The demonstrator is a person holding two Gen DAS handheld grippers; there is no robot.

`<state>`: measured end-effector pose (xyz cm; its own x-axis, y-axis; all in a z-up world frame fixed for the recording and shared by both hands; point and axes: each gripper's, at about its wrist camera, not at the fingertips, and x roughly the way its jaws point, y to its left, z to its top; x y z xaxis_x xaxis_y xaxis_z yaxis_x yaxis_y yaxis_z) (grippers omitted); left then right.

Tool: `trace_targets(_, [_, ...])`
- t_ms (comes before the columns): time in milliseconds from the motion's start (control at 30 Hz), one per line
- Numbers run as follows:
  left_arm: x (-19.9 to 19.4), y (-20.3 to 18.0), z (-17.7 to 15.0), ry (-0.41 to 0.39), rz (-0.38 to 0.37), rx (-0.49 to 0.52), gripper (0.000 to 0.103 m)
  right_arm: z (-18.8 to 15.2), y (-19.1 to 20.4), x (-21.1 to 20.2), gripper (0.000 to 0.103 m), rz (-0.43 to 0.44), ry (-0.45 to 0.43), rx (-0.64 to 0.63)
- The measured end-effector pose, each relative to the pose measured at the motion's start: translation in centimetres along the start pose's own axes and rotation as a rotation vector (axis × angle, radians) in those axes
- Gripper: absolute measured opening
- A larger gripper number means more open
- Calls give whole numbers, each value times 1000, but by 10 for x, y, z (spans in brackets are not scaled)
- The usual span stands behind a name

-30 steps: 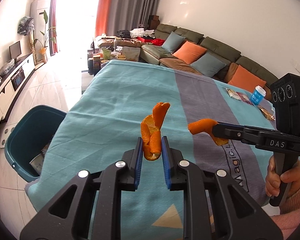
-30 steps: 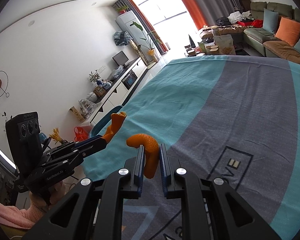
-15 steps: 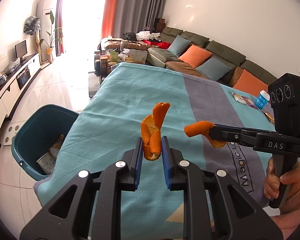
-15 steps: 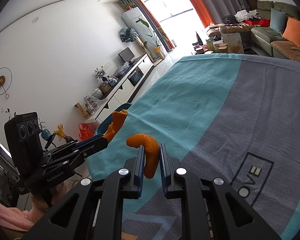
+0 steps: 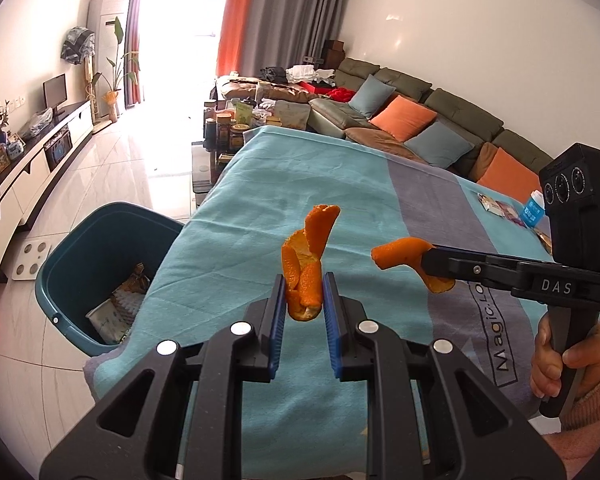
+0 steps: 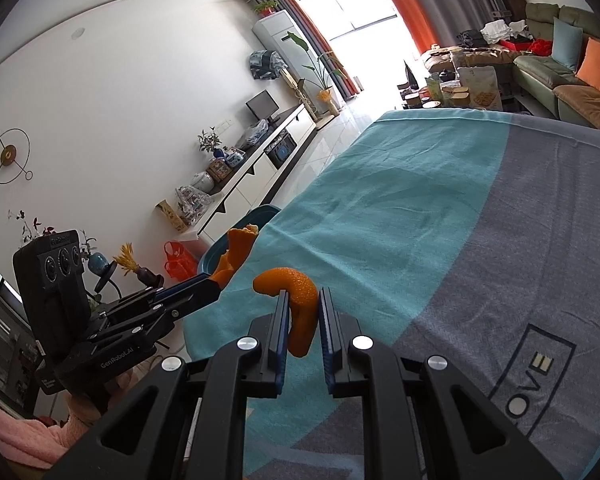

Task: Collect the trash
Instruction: 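Lift both orange peels and carry them toward the teal bin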

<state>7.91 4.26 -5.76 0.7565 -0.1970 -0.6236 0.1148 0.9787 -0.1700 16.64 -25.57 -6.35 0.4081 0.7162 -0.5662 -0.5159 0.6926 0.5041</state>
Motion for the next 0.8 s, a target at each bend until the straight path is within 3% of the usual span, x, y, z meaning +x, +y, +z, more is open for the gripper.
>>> trace_targets(800, [-14, 42, -2, -27, 66, -72, 19, 15, 27, 36, 13, 56, 50, -50])
